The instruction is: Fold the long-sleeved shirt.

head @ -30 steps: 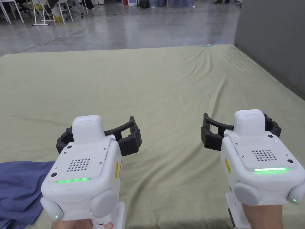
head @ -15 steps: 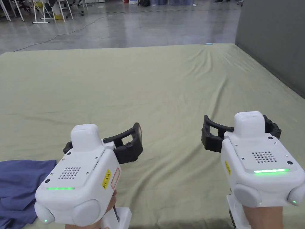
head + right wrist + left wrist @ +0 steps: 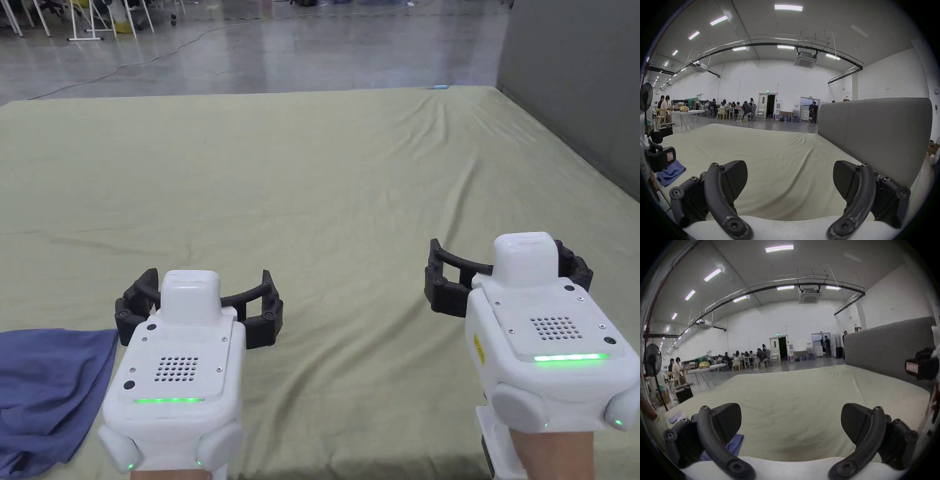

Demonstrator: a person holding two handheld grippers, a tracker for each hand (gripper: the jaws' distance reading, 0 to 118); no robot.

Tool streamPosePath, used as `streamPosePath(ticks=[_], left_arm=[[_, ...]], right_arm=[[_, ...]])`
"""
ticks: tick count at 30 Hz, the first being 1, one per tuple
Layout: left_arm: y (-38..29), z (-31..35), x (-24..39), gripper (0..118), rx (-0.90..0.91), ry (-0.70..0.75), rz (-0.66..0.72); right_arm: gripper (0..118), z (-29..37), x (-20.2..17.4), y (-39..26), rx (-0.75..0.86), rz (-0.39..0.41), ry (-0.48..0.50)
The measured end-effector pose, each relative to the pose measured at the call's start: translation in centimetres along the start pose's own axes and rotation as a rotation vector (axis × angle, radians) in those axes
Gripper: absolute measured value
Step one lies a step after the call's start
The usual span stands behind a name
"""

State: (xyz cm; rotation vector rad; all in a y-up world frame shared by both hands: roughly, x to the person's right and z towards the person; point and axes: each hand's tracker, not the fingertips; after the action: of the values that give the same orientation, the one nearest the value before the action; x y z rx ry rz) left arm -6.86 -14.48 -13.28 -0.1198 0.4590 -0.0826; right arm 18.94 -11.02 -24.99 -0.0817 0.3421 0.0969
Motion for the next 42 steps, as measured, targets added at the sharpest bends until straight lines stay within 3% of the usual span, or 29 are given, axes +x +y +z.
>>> streamPosePath(ticks=[7, 11, 23, 26, 28, 33, 42], left_arm=[[-0.2, 0.2, 0.1, 117, -0.002, 0.033, -0.078], [0.1, 0.4, -0.7, 117, -0.001, 0.014, 0.021], [0.7, 0.8, -1.4, 118, 0.024, -0.017, 0.044], [1.6, 0.7, -1.6, 118, -0.051, -0.072, 0.116], [2.5, 0.8, -1.2, 118, -0.079, -0.027, 0.127], [3.4, 1.1, 1.3, 117, -0.035, 0.165, -0.005], [4.6, 0.9, 1.4, 118, -0.104, 0.077, 0.116]], right_arm=[[107, 0.0, -0.1, -0.1, 0.0, 0.005, 0.006], [107, 0.1, -0.2, 0.0, 0.002, 0.001, 0.008], [107, 0.2, -0.4, 0.3, 0.004, 0.009, 0.009], [107, 0.1, -0.4, 0.3, 0.0, 0.008, 0.01], [107, 0.0, -0.4, 0.3, 0.002, 0.003, 0.01], [107, 0.0, -0.6, 0.3, -0.003, 0.008, 0.014], [107, 0.0, -0.6, 0.3, -0.008, 0.01, 0.02]])
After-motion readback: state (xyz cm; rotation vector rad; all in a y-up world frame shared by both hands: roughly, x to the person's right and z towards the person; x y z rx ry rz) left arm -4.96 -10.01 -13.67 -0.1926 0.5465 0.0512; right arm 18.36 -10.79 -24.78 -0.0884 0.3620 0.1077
